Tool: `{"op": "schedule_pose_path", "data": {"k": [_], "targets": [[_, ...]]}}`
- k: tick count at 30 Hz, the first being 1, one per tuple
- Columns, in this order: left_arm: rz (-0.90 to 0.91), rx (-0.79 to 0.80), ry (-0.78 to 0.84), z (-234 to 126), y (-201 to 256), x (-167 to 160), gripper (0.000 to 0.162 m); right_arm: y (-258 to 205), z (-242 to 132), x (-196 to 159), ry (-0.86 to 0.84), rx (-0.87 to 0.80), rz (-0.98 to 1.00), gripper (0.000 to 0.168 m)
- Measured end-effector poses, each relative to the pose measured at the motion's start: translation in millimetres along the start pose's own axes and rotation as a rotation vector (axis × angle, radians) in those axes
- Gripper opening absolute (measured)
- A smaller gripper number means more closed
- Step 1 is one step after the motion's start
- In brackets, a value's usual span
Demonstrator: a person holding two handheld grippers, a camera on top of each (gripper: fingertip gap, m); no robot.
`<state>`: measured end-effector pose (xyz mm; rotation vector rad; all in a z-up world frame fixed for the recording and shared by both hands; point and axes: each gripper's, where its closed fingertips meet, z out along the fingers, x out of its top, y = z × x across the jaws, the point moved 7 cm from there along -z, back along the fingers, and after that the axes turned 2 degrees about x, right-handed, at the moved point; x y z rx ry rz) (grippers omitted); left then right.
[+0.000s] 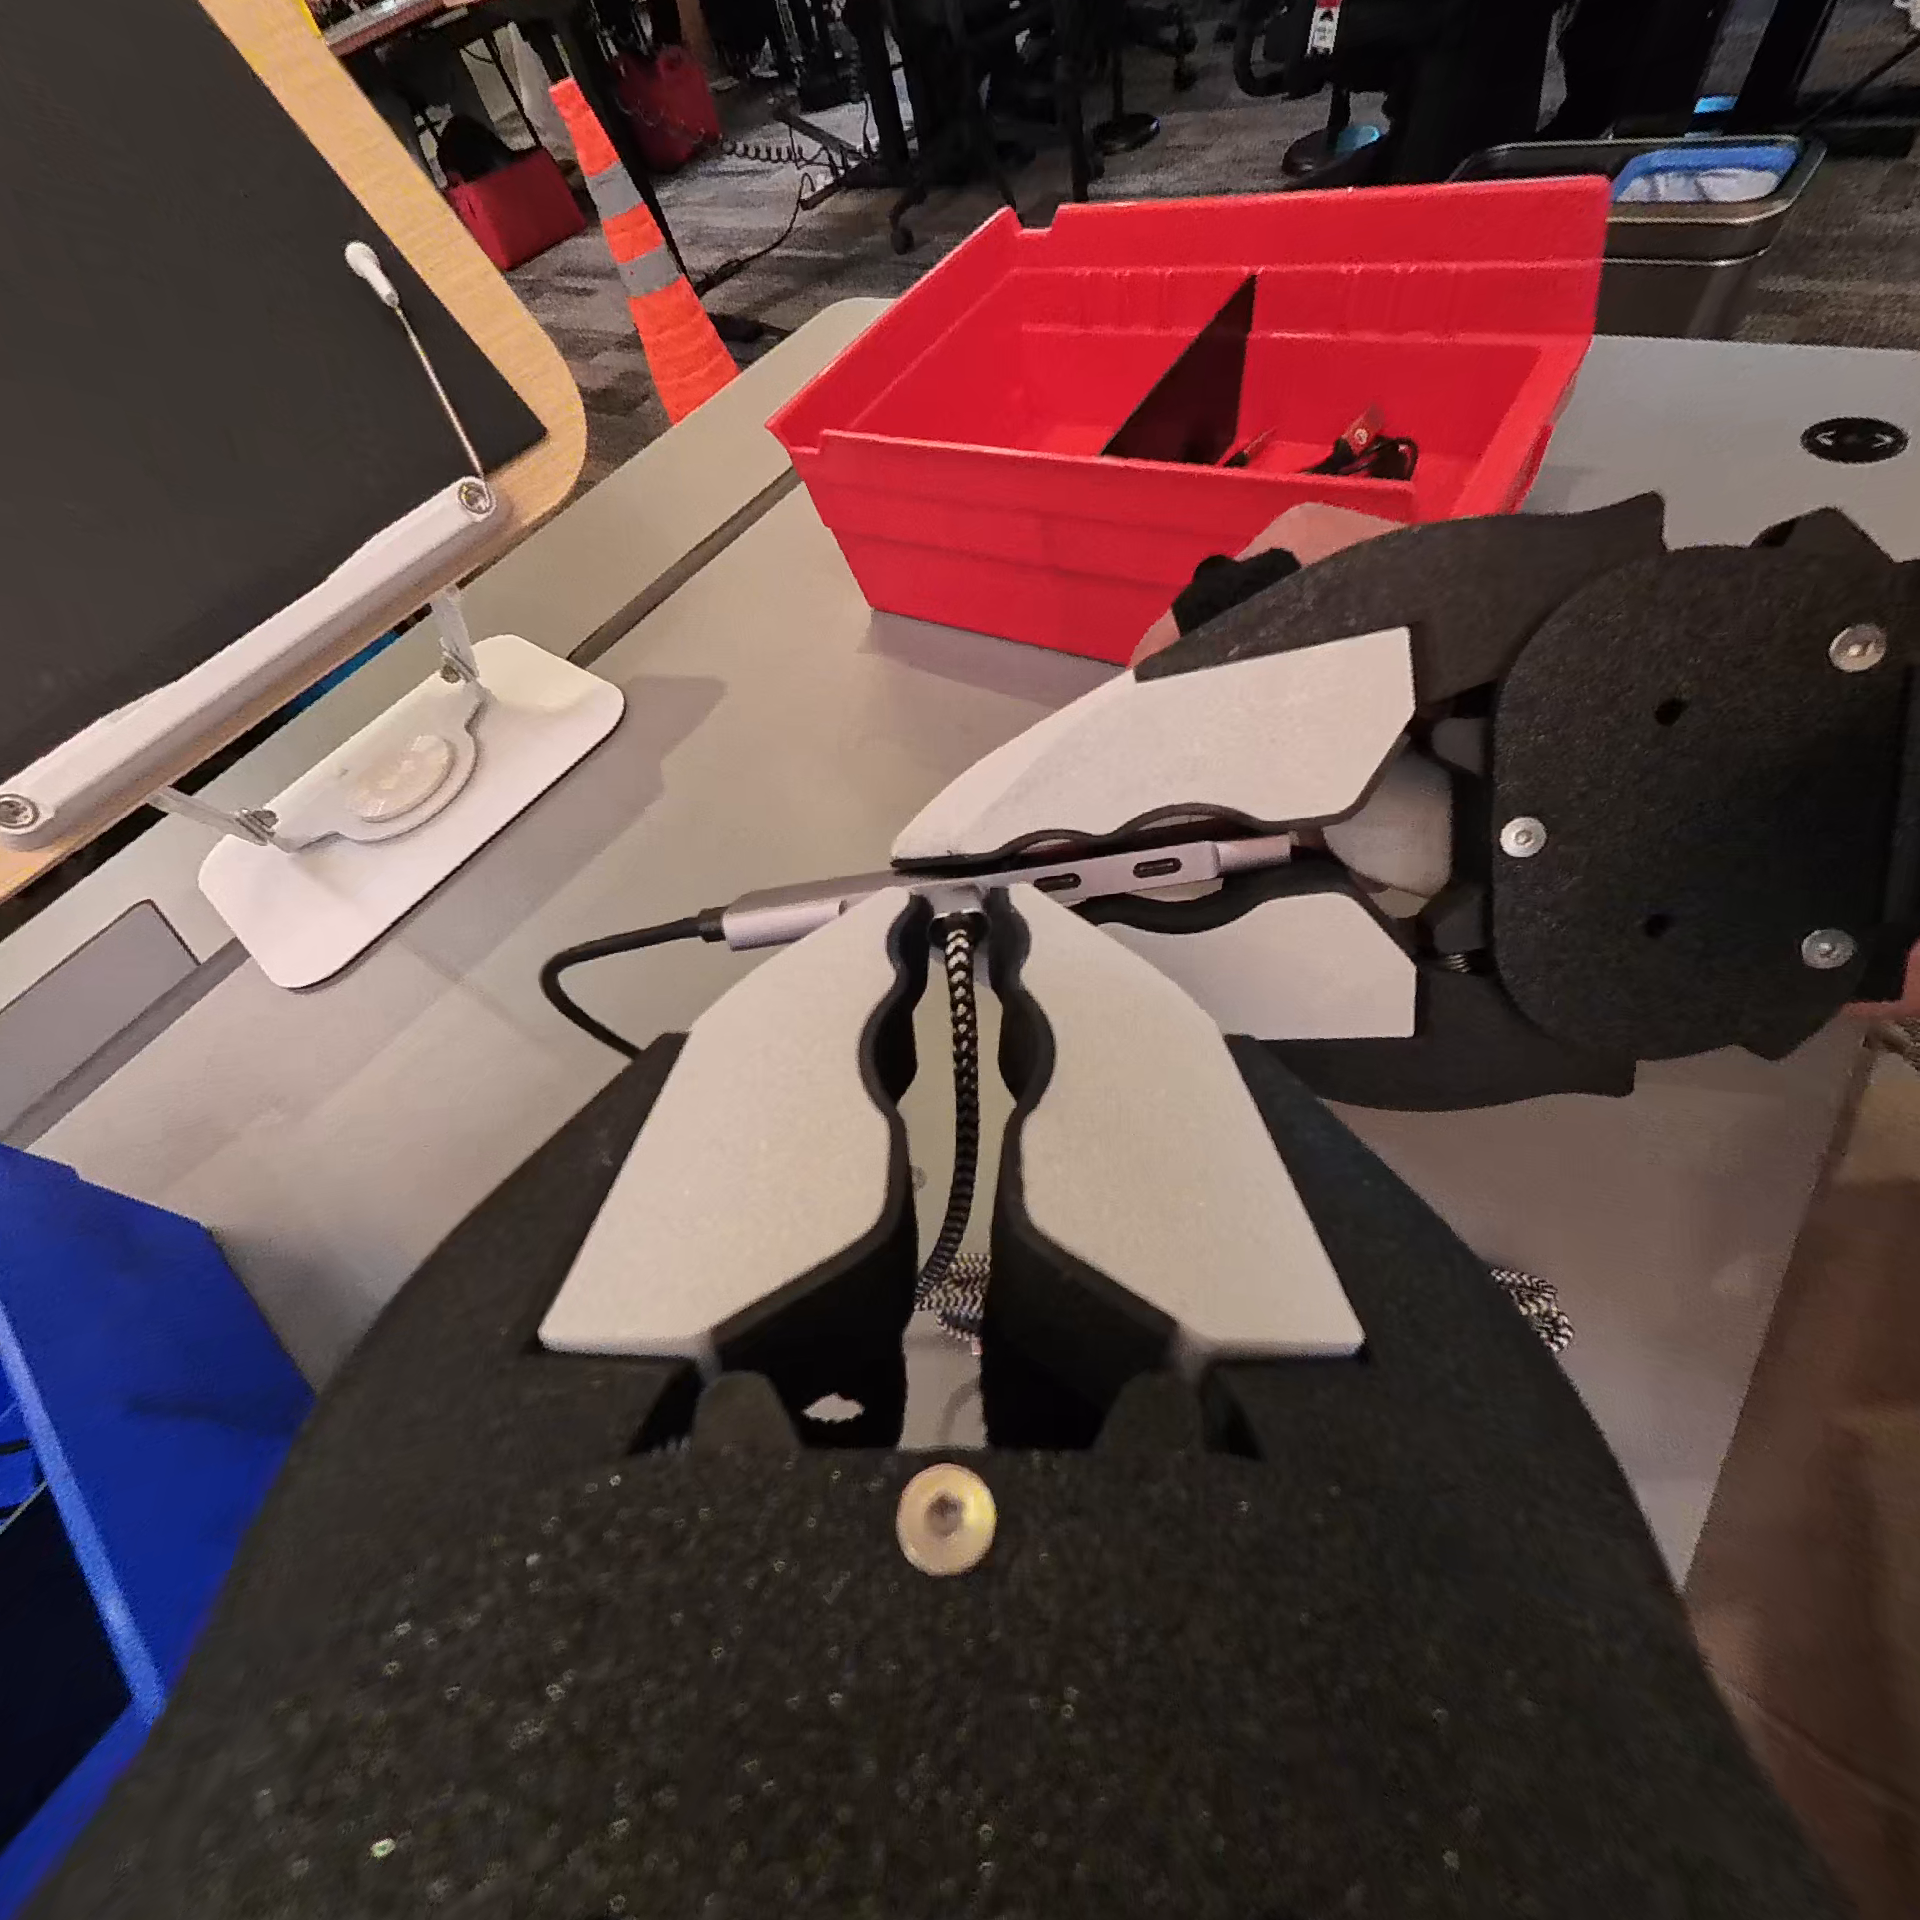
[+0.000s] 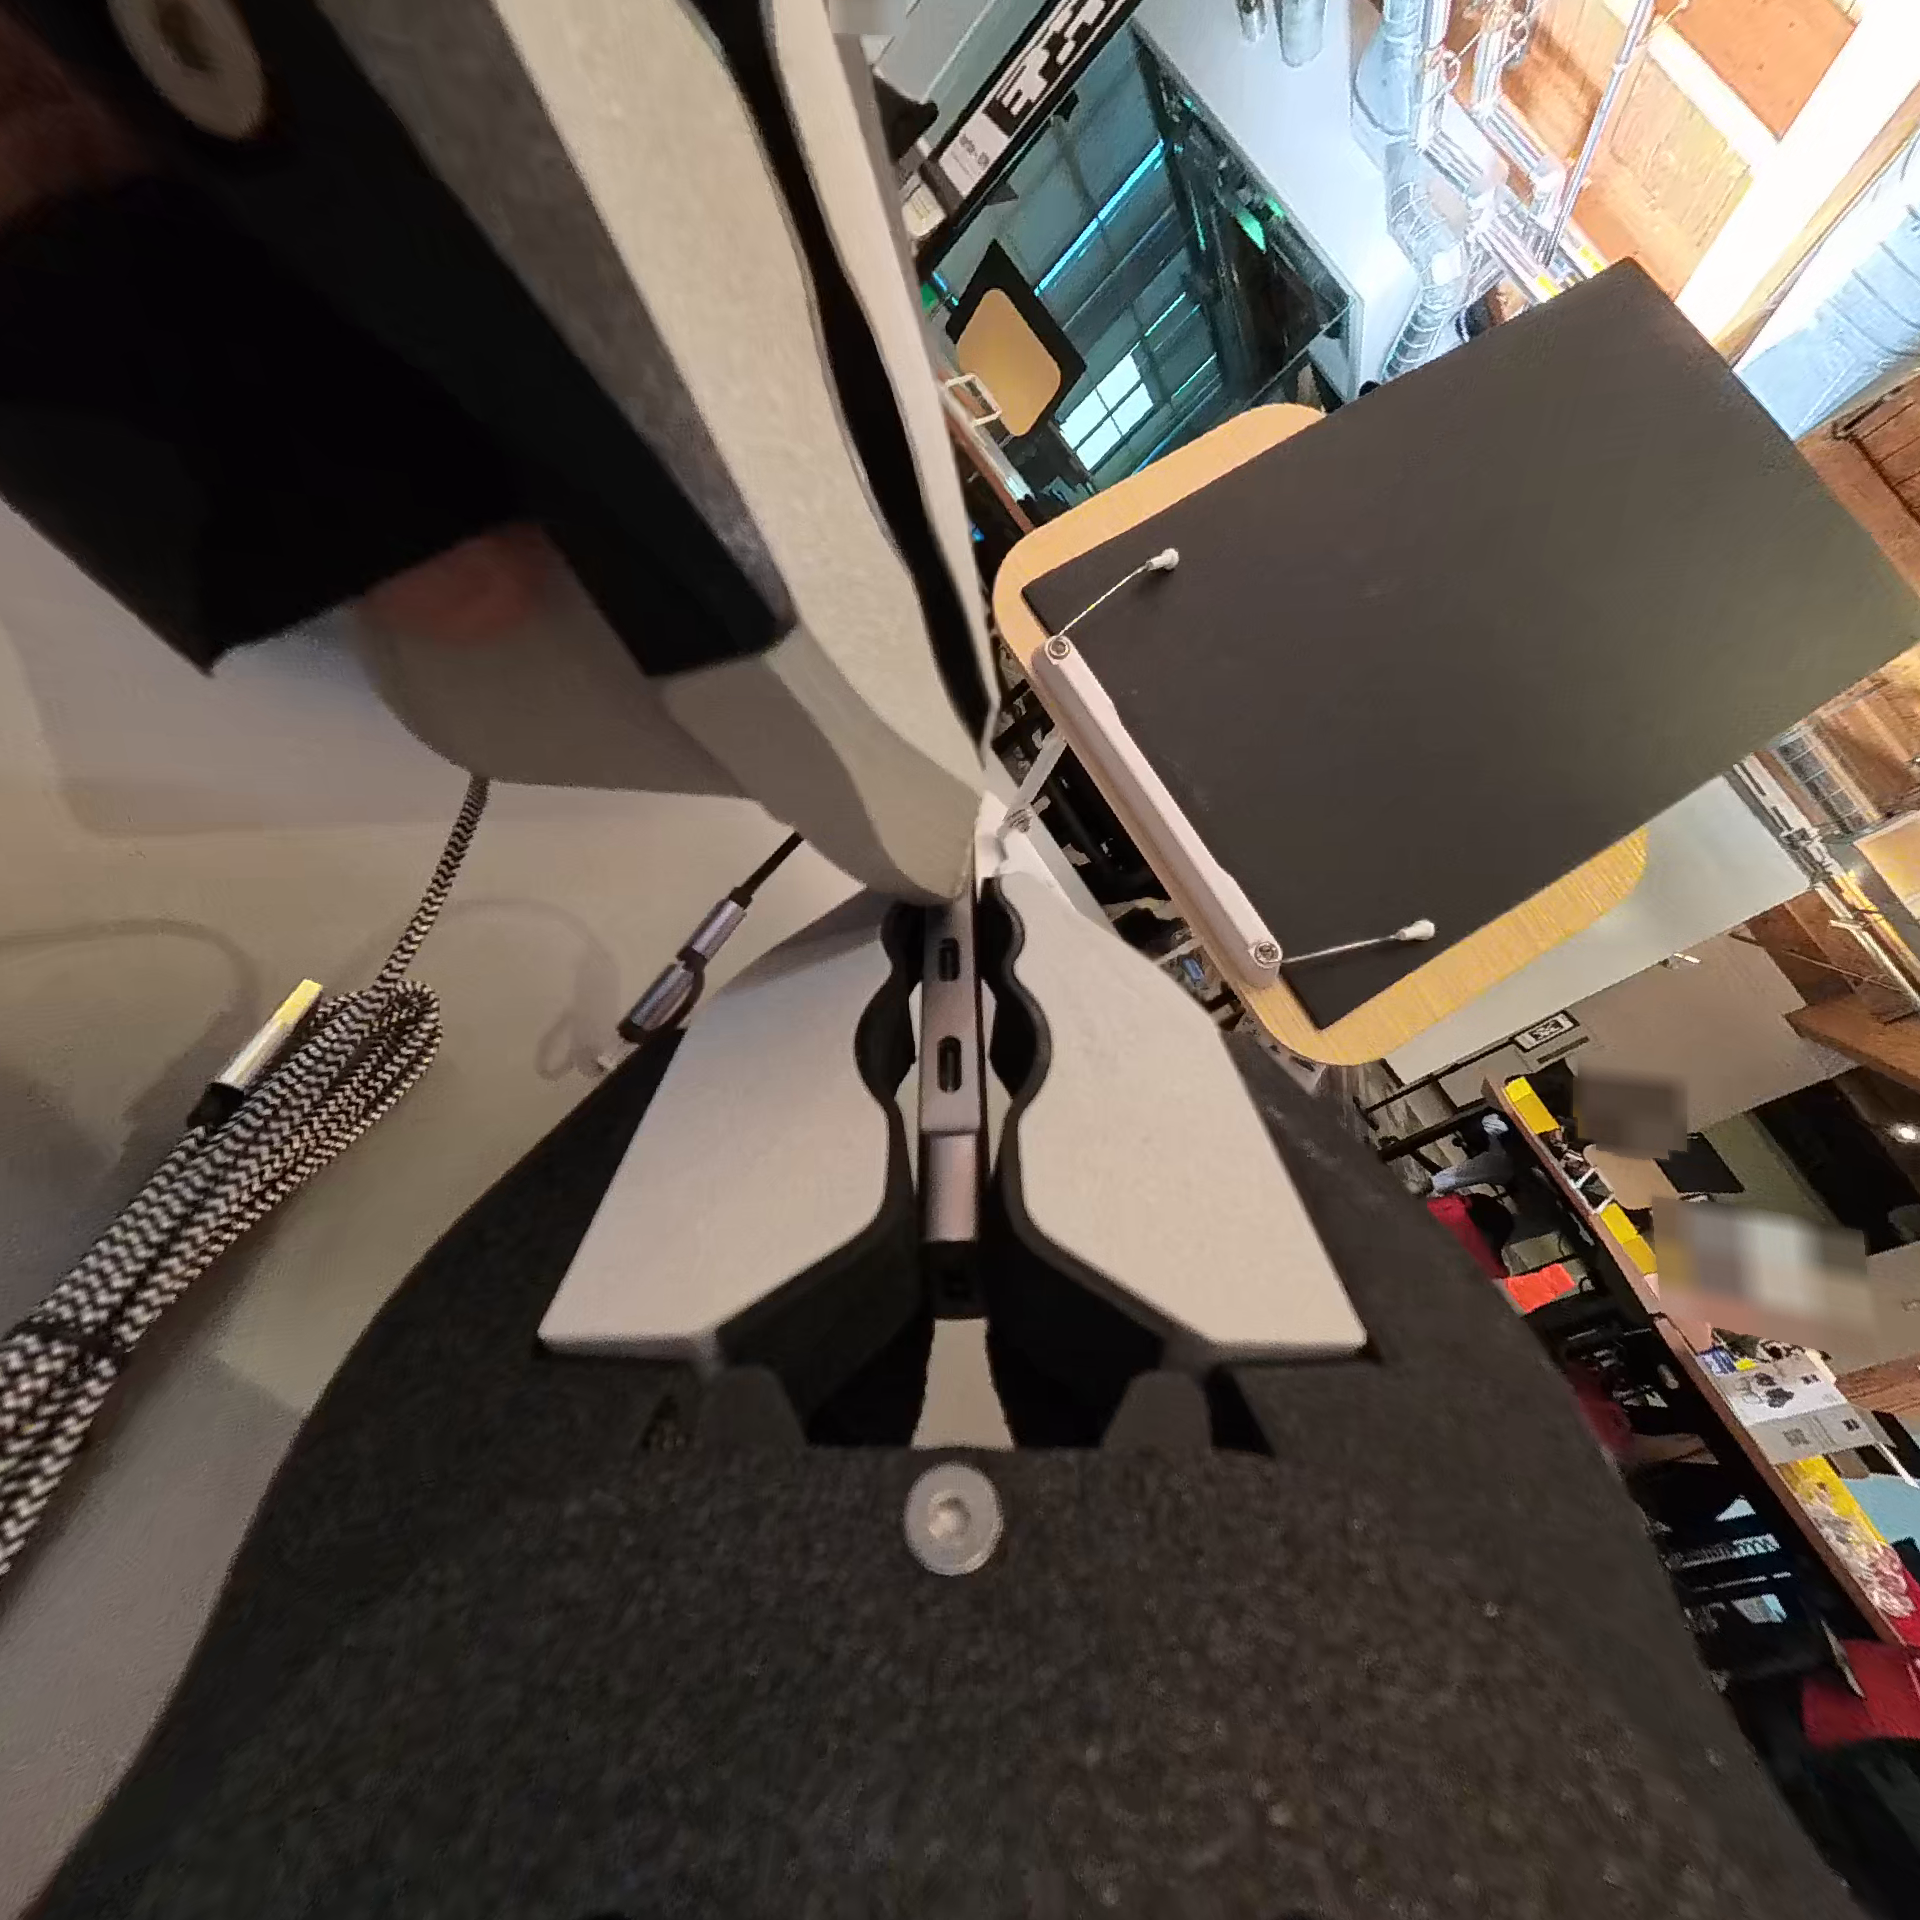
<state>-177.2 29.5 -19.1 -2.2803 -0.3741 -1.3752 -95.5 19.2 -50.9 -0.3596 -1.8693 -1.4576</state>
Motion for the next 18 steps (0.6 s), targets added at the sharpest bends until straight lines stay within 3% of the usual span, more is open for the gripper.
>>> {"op": "schedule_pose_path", "data": {"k": [7, 10, 18], "targets": [[-0.018, -0.03, -0.057, 4, 4, -4, 0.011, -7, -2, -5, 0.004, 0.013, -0.032, 0.009], [0.006, 0.001, -0.074, 8, 6, -9, 0.011, -11, -3, -11, -0.052, -0.019, -0.108, 0.018], [0.015, 0.022, -0.087, 10, 8, -12, 0.011, -14, -2, -10, -0.112, 0.004, -0.137, 0.01]]}}
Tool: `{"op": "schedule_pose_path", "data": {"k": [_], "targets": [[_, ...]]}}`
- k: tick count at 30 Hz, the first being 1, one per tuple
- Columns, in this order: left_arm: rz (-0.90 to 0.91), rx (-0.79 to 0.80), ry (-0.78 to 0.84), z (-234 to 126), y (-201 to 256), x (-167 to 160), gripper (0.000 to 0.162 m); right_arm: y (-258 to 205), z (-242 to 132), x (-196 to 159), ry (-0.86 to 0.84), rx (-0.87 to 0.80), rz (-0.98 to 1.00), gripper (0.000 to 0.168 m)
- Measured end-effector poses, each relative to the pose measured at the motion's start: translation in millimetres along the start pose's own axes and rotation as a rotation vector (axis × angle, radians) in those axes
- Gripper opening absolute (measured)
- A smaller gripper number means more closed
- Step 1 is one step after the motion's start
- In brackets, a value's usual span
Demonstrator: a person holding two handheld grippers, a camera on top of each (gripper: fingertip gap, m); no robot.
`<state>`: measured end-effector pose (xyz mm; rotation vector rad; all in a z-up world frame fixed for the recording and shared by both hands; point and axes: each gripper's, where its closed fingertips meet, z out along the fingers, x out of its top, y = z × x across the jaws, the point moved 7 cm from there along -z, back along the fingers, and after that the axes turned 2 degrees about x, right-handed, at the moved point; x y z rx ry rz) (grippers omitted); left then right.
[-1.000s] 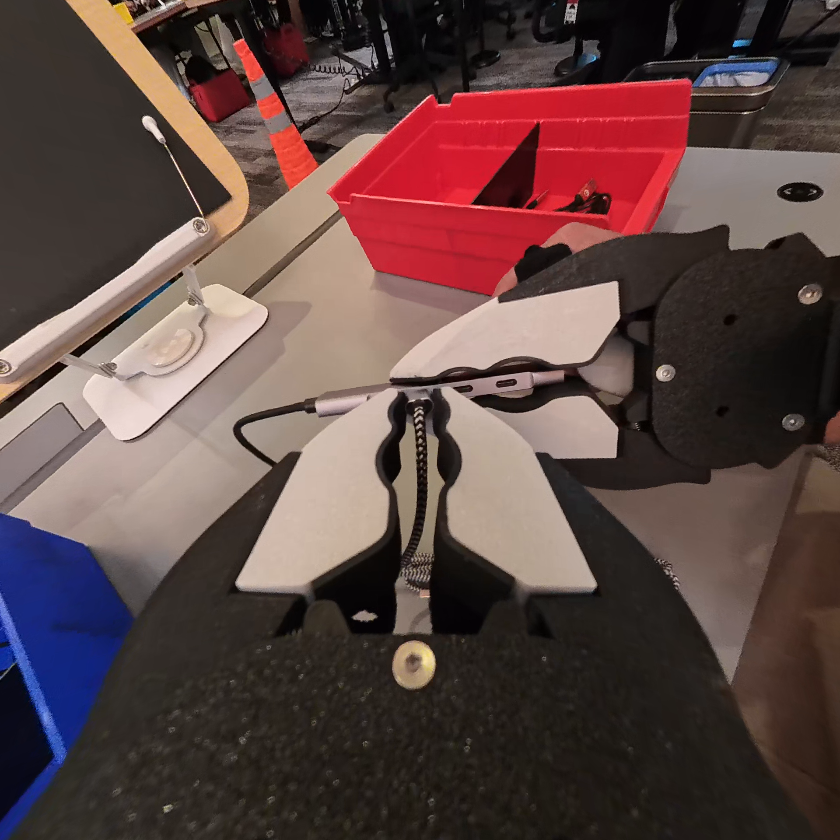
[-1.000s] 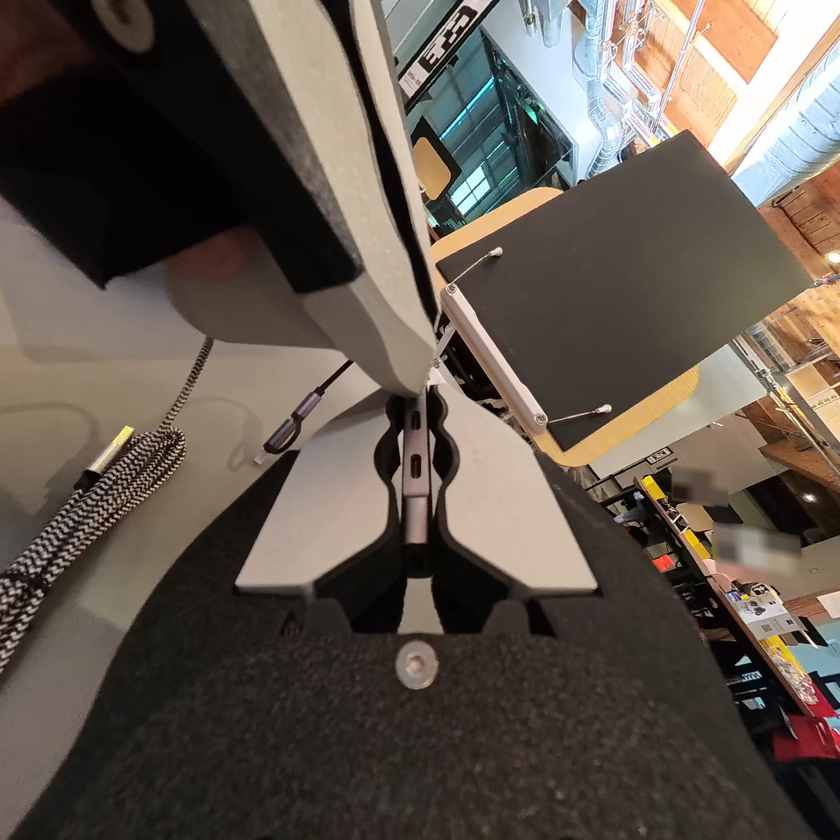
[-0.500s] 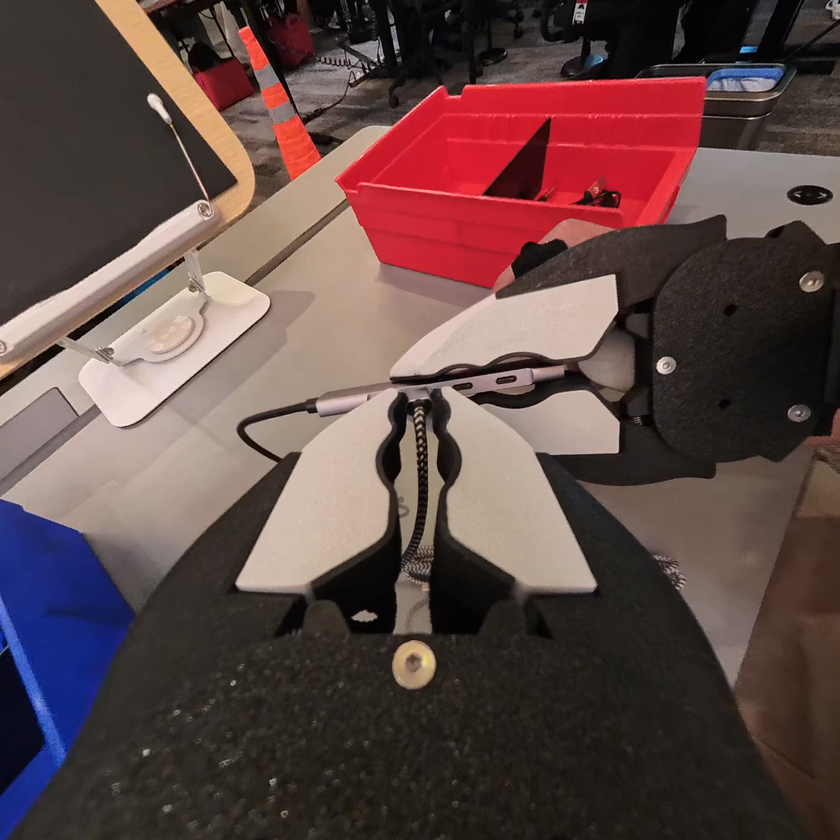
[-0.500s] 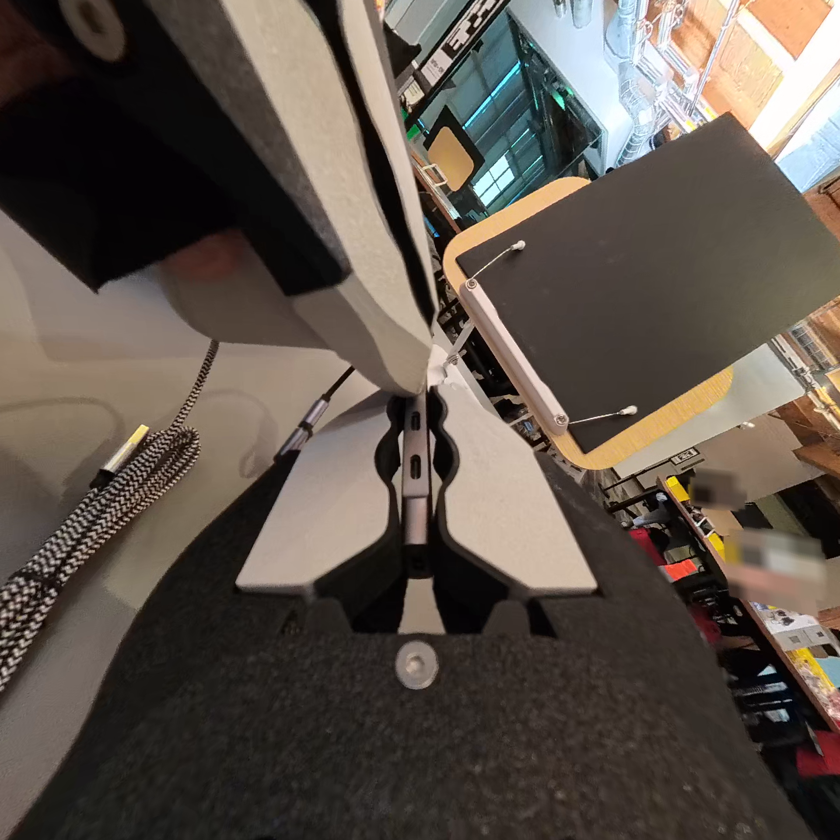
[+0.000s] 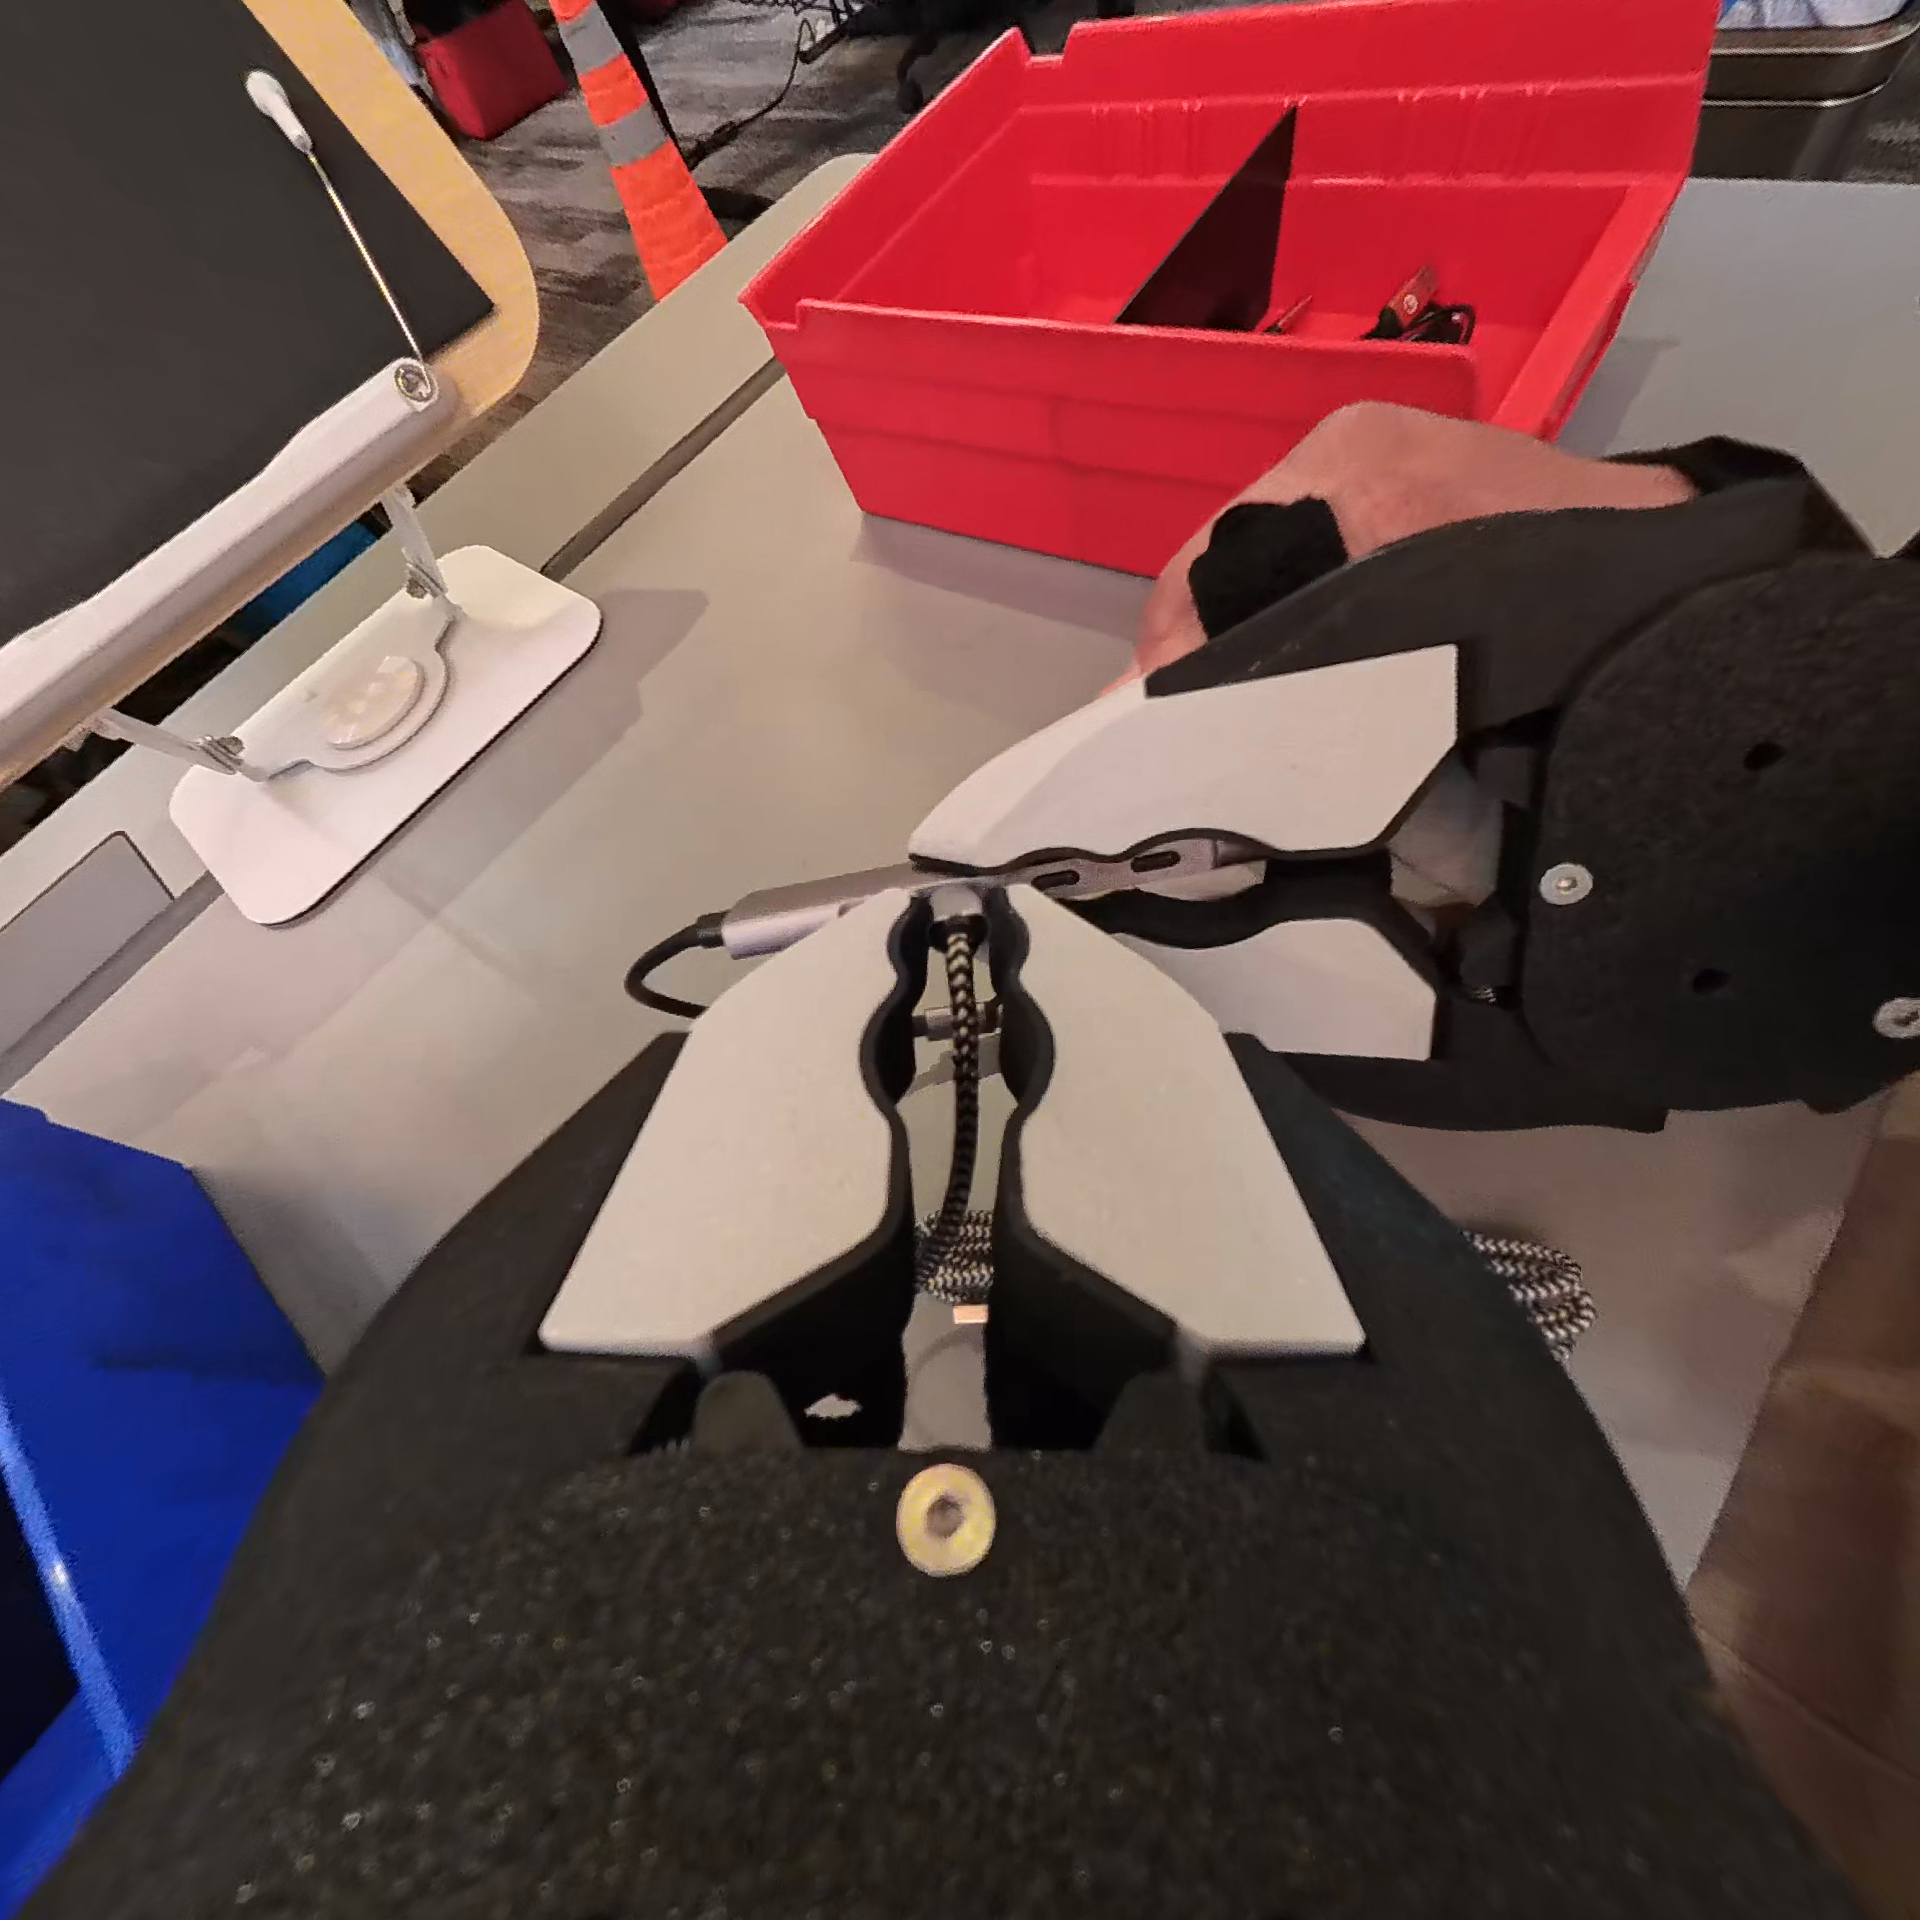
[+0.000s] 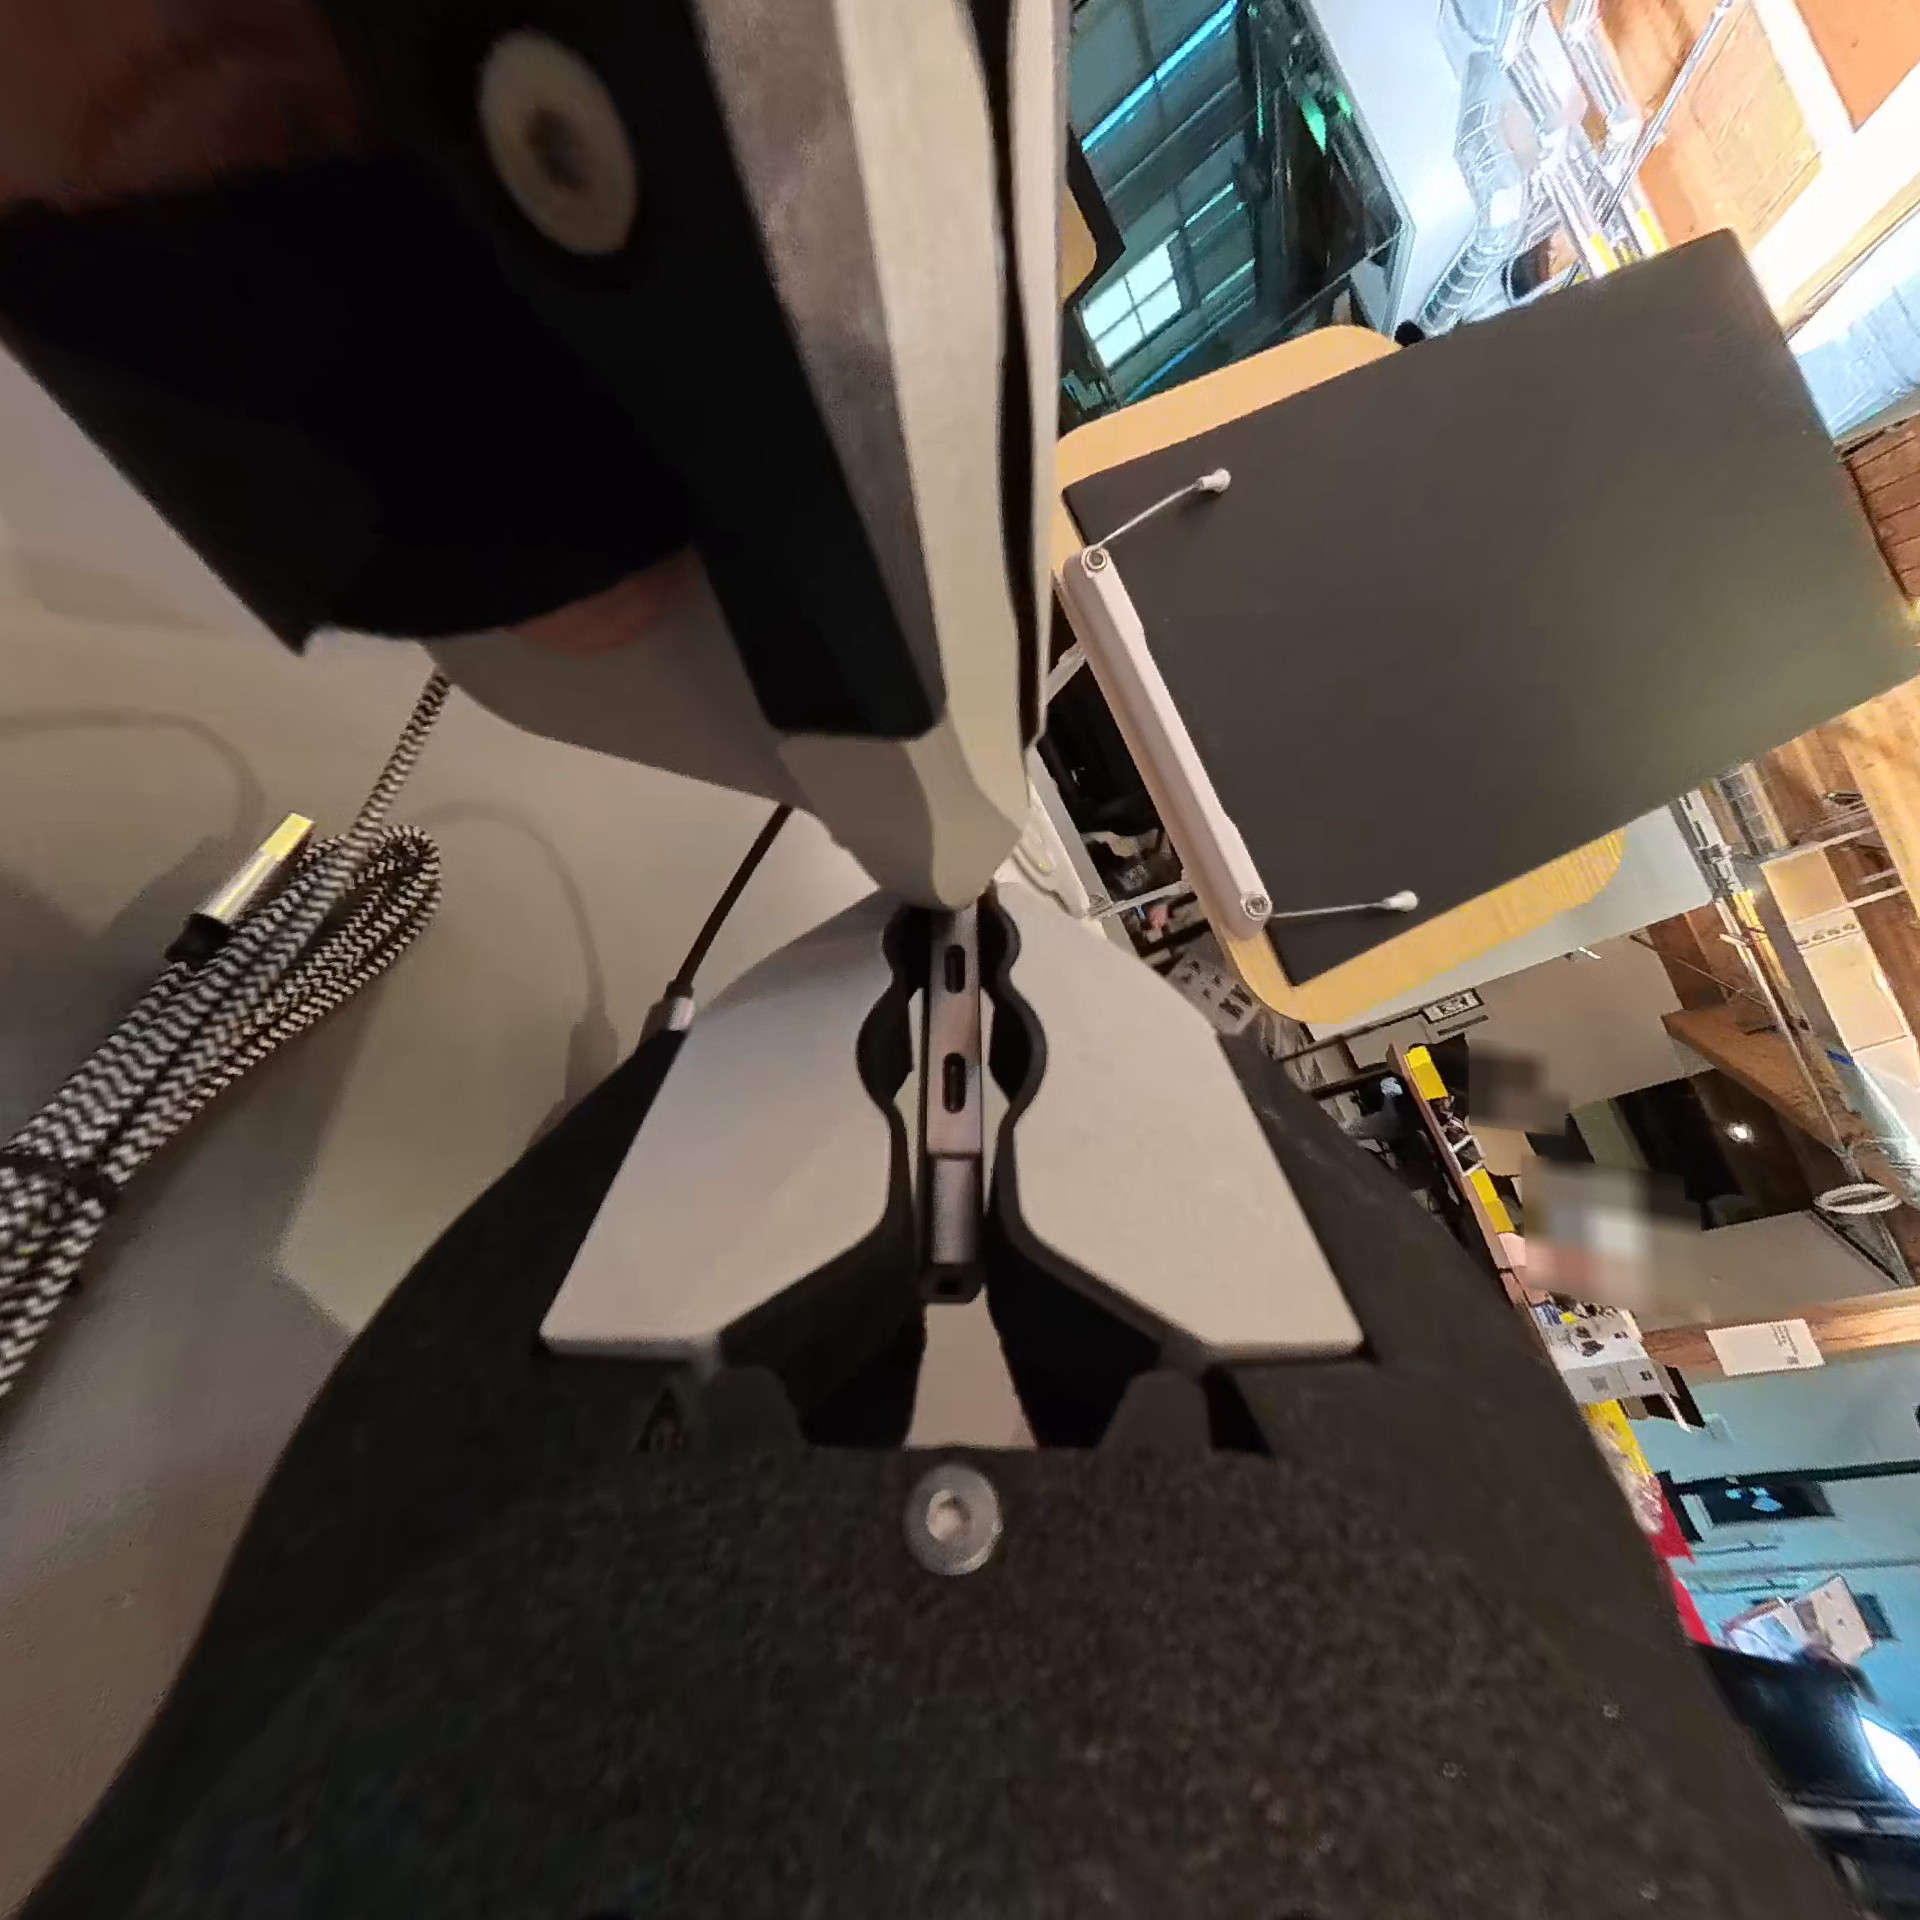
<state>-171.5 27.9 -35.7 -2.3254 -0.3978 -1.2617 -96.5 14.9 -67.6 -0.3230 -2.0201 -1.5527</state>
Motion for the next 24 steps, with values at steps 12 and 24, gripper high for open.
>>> {"op": "schedule_pose_path", "data": {"k": [12, 24], "targets": [[-0.019, 0.017, 0.047, -3, -5, -2, 0.011, 3, 7, 3, -0.017, -0.017, 0.013, 0.01], [-0.121, -0.291, 0.101, -2, -8, -3, 0.011, -1, -17, -11, 0.335, 0.049, 0.031, 0.017]]}}
